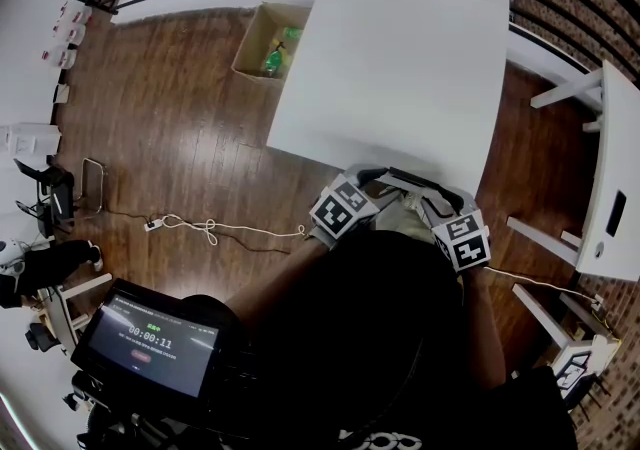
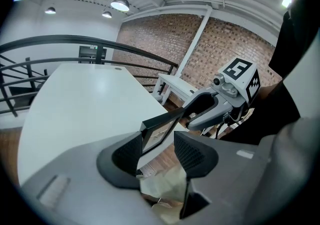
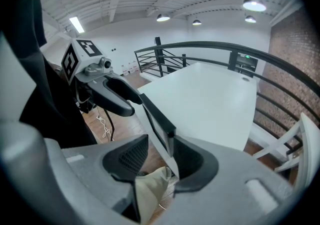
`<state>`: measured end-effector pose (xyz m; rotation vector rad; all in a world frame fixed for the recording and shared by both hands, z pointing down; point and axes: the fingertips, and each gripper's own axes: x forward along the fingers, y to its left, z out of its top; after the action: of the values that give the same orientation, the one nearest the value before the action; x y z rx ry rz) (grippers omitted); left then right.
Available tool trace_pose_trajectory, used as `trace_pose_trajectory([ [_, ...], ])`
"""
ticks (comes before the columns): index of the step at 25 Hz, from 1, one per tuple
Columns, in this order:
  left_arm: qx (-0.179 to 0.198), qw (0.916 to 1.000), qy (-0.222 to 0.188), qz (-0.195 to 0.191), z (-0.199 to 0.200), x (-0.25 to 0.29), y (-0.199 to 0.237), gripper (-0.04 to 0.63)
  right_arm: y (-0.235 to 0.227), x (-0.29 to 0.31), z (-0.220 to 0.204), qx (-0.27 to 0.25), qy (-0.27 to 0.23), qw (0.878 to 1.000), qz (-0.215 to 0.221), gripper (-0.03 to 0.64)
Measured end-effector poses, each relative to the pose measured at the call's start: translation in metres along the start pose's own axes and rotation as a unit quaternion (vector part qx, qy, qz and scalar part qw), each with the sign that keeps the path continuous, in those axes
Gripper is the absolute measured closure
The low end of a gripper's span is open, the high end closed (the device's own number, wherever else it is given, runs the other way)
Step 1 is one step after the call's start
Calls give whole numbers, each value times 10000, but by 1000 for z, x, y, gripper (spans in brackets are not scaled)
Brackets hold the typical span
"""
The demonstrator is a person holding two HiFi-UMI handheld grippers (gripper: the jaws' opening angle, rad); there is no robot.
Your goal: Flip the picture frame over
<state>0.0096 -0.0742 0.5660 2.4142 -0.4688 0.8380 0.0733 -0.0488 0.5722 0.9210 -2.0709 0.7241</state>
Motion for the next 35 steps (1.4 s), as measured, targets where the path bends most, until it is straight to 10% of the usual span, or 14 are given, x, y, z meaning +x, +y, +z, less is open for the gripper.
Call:
trace_pose_trajectory([
  [35,-291,9987,410,63,47,69,78,390,-95,59,26,187,379,9988,262,476],
])
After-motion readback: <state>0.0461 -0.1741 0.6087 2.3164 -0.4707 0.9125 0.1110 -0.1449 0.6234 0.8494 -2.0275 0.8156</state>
